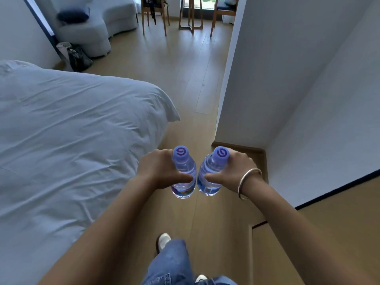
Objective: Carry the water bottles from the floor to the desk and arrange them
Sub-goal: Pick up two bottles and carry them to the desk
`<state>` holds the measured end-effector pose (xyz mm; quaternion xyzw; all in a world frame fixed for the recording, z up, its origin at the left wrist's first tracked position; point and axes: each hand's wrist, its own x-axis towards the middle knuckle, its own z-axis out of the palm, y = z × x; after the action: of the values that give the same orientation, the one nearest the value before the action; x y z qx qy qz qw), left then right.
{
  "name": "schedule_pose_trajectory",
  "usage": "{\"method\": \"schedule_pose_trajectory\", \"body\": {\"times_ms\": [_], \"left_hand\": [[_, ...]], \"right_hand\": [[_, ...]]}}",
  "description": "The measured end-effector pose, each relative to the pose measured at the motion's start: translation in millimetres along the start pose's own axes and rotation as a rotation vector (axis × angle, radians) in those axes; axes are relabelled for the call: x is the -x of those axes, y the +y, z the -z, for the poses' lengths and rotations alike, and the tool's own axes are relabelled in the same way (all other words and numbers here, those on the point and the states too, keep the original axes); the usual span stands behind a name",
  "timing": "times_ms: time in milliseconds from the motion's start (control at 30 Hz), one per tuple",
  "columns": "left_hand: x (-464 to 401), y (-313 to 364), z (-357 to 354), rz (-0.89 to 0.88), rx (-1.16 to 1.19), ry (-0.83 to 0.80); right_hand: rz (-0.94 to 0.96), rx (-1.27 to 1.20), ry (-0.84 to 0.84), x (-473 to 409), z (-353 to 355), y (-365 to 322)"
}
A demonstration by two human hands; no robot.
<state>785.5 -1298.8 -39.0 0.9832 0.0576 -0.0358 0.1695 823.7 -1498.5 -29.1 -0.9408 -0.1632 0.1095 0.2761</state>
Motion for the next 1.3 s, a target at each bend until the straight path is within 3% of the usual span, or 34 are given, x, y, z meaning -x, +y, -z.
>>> {"method": "schedule_pose_trajectory", "body": {"times_ms": [267,733,1033,1300], "left_hand": [[-127,-33,12,-0.008,-0.026,-0.001],[-367,-122,93,-0.063,-0.050,0.023],[-484,-155,104,0.005,-0.057,0.016],[-639,-160,107,0.039,-0.036,0.010]], "right_hand": [[0.016,0.004,0.030,-128,5,3],[-0.001,0.022,0.179,-375,27,-62],[0.044,0.004,0.105,-510,34,-66],[0.067,0.003,0.054,-666,57,-42]]}}
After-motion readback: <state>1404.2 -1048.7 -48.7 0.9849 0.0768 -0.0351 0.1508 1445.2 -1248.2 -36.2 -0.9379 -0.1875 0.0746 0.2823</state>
